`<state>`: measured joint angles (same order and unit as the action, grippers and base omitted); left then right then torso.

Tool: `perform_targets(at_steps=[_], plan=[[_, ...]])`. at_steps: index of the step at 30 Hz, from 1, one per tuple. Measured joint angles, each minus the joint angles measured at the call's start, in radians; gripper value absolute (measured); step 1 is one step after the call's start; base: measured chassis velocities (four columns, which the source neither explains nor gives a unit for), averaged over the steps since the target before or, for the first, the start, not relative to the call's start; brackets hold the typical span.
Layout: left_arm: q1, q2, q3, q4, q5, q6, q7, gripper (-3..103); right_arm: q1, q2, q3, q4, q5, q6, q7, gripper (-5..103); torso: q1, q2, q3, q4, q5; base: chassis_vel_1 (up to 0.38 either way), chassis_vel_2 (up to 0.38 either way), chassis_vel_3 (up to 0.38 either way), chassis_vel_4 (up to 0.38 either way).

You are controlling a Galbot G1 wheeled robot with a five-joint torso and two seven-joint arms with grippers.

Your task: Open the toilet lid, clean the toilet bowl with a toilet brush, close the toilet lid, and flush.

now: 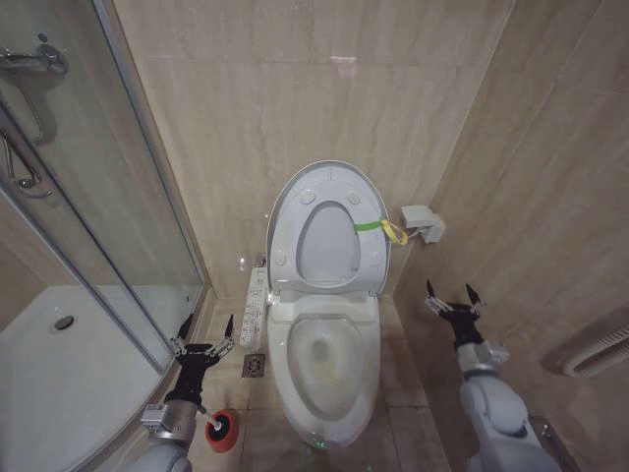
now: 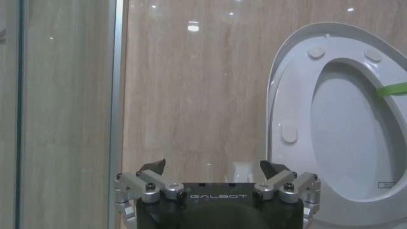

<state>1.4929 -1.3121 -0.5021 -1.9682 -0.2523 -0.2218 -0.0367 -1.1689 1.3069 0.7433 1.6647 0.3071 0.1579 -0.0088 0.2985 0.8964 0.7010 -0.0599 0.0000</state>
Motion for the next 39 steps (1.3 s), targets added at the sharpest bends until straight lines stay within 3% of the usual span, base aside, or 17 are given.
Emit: perform_targets(at_steps=[15,39], plan=[[0.000,0.000,0.000,0.000,0.000,0.000,0.000,100,0.246,-0.038,-0.121,-0.154,0.046,-0.020,0.036,100,0.000,0.000,0.000,0.0000,-0.0001,0.000,0.000,0.000,0.000],[0.000,0.000,0.000,0.000,0.000,0.000,0.000,100,0.508,-0.081,-0.193,-0.308,0.077,-0.014,0.048,100,0.000,0.000,0.000,0.0000,0.0000,0.000,0.000,0.000,0.000]])
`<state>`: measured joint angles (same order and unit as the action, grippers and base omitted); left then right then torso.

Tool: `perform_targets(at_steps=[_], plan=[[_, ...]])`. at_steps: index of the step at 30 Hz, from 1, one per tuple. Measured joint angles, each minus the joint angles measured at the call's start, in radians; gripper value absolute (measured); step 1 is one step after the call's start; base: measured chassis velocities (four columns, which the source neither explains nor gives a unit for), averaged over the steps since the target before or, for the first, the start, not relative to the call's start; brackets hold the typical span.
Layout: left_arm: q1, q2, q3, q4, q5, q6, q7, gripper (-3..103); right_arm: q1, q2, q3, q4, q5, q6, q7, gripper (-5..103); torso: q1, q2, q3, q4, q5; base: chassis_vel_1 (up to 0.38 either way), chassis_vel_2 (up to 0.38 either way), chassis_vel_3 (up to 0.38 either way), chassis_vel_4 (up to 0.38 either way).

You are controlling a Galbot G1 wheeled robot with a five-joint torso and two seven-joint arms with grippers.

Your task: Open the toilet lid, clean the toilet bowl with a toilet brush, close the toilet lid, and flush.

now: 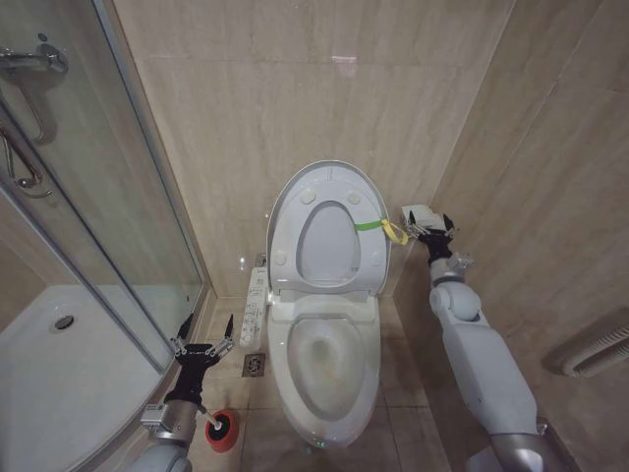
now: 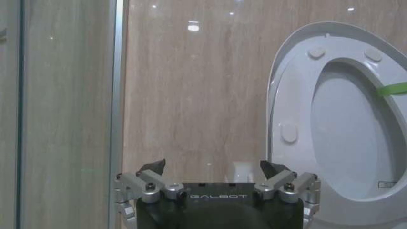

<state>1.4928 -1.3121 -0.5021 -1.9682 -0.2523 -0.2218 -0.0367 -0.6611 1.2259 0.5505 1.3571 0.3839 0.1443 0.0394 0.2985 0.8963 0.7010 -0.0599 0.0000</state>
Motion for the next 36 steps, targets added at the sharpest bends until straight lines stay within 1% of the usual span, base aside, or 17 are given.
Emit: perform_targets(at_steps=[7,21,29,36], plan=[[0.000,0.000,0.000,0.000,0.000,0.000,0.000,100,0.075,0.005,-0.035,-0.048,0.000,-0.001,0.008,100,0.000,0.000,0.000,0.0001,-0.0001,0.000,0.000,0.000,0.000],[0.000,0.000,0.000,0.000,0.000,0.000,0.000,100,0.177,0.029,-0.063,-0.143,-0.021,0.016,-0.005,100,0.000,0.000,0.000,0.0000,0.0000,0.000,0.000,0.000,0.000],[0.000,0.000,0.000,0.000,0.000,0.000,0.000,100,0.283,0.049,-0.080,-0.253,-0.045,0.039,-0.019,100,0.000,0.000,0.000,0.0001,-0.0001,0.000,0.000,0.000,0.000],[0.000,0.000,0.000,0.000,0.000,0.000,0.000,100,0.336,0.057,-0.081,-0.320,-0.064,0.055,-0.034,100,0.000,0.000,0.000,0.0000,-0.0001,0.000,0.000,0.000,0.000]])
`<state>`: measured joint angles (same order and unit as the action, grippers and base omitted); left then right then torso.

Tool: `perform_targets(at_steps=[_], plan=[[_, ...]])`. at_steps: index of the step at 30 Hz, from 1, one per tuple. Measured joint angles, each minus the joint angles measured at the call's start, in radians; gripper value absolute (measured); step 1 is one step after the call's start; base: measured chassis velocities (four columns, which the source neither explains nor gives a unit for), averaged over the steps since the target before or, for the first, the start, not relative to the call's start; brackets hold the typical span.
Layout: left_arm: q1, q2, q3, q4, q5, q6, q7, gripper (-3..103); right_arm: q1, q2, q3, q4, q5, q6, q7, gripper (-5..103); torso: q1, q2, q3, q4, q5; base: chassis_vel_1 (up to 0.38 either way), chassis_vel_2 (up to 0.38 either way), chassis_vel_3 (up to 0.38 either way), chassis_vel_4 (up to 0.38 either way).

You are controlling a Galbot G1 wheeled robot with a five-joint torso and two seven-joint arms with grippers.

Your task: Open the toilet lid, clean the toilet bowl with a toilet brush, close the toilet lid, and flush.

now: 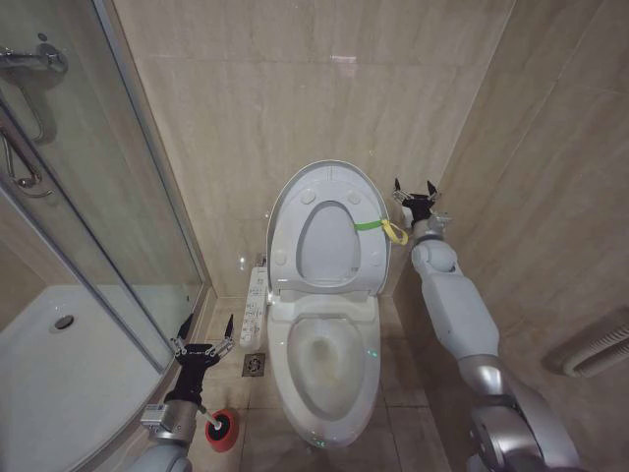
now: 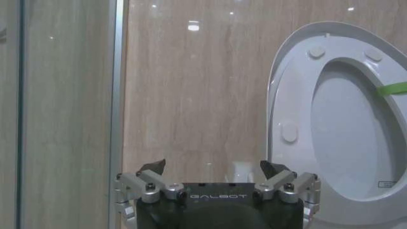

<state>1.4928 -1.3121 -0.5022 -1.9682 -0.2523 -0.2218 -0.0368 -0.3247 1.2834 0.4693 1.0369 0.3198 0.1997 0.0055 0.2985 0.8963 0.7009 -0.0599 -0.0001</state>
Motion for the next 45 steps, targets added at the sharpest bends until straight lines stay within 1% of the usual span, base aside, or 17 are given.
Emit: perform_targets(at_steps=[2,9,16,21,23,25,26,29,32,40,45], plan=[[0.000,0.000,0.000,0.000,0.000,0.000,0.000,100,0.015,0.010,-0.001,-0.027,-0.010,0.006,-0.007,100,0.000,0.000,0.000,0.0000,0.0000,0.000,0.000,0.000,0.000],[0.000,0.000,0.000,0.000,0.000,0.000,0.000,100,0.021,0.033,-0.020,-0.034,-0.020,0.010,-0.009,100,0.000,0.000,0.000,0.0001,0.0000,0.000,0.000,0.000,0.000],[0.000,0.000,0.000,0.000,0.000,0.000,0.000,100,0.002,0.040,-0.052,0.009,-0.020,0.010,-0.006,100,0.000,0.000,0.000,0.0002,0.0001,0.000,0.000,0.000,0.000],[0.000,0.000,0.000,0.000,0.000,0.000,0.000,100,-0.039,0.017,-0.068,0.074,-0.005,0.005,0.000,100,0.000,0.000,0.000,0.0000,0.0000,0.000,0.000,0.000,0.000],[0.000,0.000,0.000,0.000,0.000,0.000,0.000,100,-0.077,-0.007,-0.071,0.119,0.003,0.000,0.000,100,0.000,0.000,0.000,-0.0002,0.0001,0.000,0.000,0.000,0.000],[0.000,0.000,0.000,0.000,0.000,0.000,0.000,100,-0.093,-0.015,-0.072,0.133,0.006,-0.002,0.000,100,0.000,0.000,0.000,-0.0002,-0.0001,0.000,0.000,0.000,0.000],[0.000,0.000,0.000,0.000,0.000,0.000,0.000,100,-0.115,-0.025,-0.074,0.152,0.010,-0.004,0.000,100,0.000,0.000,0.000,-0.0001,0.0006,0.000,0.000,0.000,0.000],[0.000,0.000,0.000,0.000,0.000,0.000,0.000,100,-0.167,-0.048,-0.075,0.207,0.023,-0.009,0.001,100,0.000,0.000,0.000,-0.0002,-0.0001,0.000,0.000,0.000,0.000],[0.000,0.000,0.000,0.000,0.000,0.000,0.000,100,-0.194,-0.059,-0.078,0.233,0.035,-0.014,0.002,100,0.000,0.000,0.000,-0.0002,0.0004,0.000,0.000,0.000,0.000],[0.000,0.000,0.000,0.000,0.000,0.000,0.000,100,-0.268,-0.090,-0.083,0.332,0.055,-0.020,0.001,100,0.000,0.000,0.000,0.0003,0.0001,0.000,0.000,0.000,0.000],[0.000,0.000,0.000,0.000,0.000,0.000,0.000,100,-0.325,-0.116,-0.066,0.410,0.079,-0.026,0.000,100,0.000,0.000,0.000,0.0001,0.0002,0.000,0.000,0.000,0.000]])
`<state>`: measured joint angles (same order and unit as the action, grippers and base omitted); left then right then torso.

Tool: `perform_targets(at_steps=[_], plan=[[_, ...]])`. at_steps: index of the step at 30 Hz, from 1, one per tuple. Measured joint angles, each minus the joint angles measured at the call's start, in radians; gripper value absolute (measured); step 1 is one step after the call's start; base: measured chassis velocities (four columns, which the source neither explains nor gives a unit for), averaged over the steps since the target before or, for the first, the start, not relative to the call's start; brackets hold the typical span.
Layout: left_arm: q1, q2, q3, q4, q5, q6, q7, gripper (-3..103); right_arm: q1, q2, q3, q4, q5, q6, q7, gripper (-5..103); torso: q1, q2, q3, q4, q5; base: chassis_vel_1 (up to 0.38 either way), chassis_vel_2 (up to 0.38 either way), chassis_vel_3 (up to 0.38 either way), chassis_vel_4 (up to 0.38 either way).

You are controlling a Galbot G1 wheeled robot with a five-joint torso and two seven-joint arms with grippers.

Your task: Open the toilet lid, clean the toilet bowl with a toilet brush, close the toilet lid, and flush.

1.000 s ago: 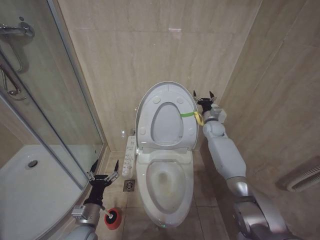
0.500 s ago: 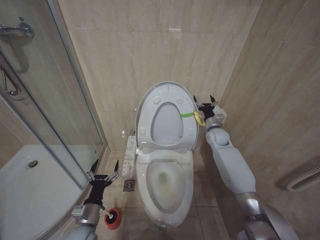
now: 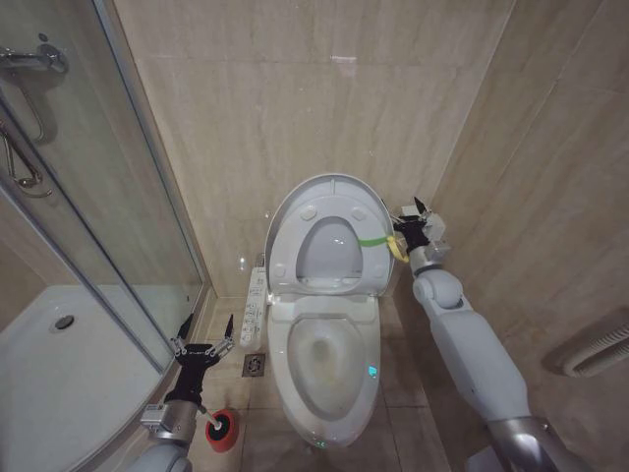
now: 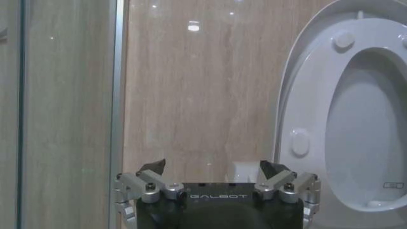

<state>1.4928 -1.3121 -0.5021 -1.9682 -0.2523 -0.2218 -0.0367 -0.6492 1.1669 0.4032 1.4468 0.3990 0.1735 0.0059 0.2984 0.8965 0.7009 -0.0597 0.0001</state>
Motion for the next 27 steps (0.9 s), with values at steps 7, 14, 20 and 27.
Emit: perform_targets(at_steps=[7,14,20,27], plan=[[0.000,0.000,0.000,0.000,0.000,0.000,0.000,100,-0.160,-0.042,0.068,0.124,0.016,0.002,-0.010,100,0.000,0.000,0.000,-0.0002,0.0000,0.000,0.000,0.000,0.000],[0.000,0.000,0.000,0.000,0.000,0.000,0.000,100,-0.309,-0.069,0.132,0.233,0.035,0.008,-0.025,100,0.000,0.000,0.000,-0.0002,0.0002,0.000,0.000,0.000,0.000],[0.000,0.000,0.000,0.000,0.000,0.000,0.000,100,-0.412,-0.079,0.196,0.310,0.052,0.030,-0.047,100,0.000,0.000,0.000,0.0001,0.0000,0.000,0.000,0.000,0.000],[0.000,0.000,0.000,0.000,0.000,0.000,0.000,100,-0.446,-0.102,0.240,0.334,0.074,0.028,-0.048,100,0.000,0.000,0.000,-0.0002,0.0000,0.000,0.000,0.000,0.000]])
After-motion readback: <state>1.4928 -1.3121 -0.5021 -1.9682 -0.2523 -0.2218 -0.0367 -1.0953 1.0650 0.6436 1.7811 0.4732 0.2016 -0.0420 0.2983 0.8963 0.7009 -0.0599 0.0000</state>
